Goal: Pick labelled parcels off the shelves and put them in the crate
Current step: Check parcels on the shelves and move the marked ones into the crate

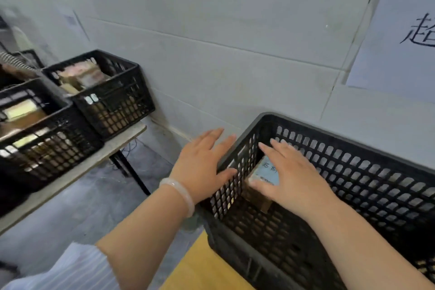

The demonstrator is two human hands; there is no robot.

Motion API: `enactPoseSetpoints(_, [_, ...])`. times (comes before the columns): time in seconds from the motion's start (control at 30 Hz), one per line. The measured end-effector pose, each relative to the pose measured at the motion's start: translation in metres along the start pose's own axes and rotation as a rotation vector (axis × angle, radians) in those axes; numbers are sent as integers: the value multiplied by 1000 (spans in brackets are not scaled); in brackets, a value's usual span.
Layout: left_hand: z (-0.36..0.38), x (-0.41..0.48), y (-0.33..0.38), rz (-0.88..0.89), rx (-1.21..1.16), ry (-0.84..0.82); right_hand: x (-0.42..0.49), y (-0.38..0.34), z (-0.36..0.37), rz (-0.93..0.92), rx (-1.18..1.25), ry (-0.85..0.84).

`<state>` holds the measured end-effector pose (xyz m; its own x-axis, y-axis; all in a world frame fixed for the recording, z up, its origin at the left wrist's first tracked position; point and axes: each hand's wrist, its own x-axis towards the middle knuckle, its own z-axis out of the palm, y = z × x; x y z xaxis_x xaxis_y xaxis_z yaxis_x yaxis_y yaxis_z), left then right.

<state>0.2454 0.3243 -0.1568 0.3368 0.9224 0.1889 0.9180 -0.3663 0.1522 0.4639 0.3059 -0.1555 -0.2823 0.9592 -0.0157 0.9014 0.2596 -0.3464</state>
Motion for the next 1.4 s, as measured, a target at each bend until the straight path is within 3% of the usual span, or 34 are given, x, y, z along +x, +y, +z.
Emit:
enactPoseSetpoints(0.13, [-37,-62,-38,-170,115,45,-1,-73,1,-247,-75,56])
enactPoseSetpoints(0.3, [-84,-164,-74,-335,191,81,-24,-168,28,-449,-121,-5])
enactPoseSetpoints(0.57, [-148,-388,-122,-729,275,156,-98,-357,92,-797,-152,-105])
enactPoseSetpoints(0.77, [-189,-559,-119,-1026,357,231,-187,-489,131,-1113,-116,-136])
enactPoseSetpoints(1.07, [-250,-717,-26,-1508,577,327,-303,-614,134,-1653,40,-141])
enactPoseSetpoints(1.4, [-227,-758,139,-2023,719,352,-427,-623,131,-2149,283,-316])
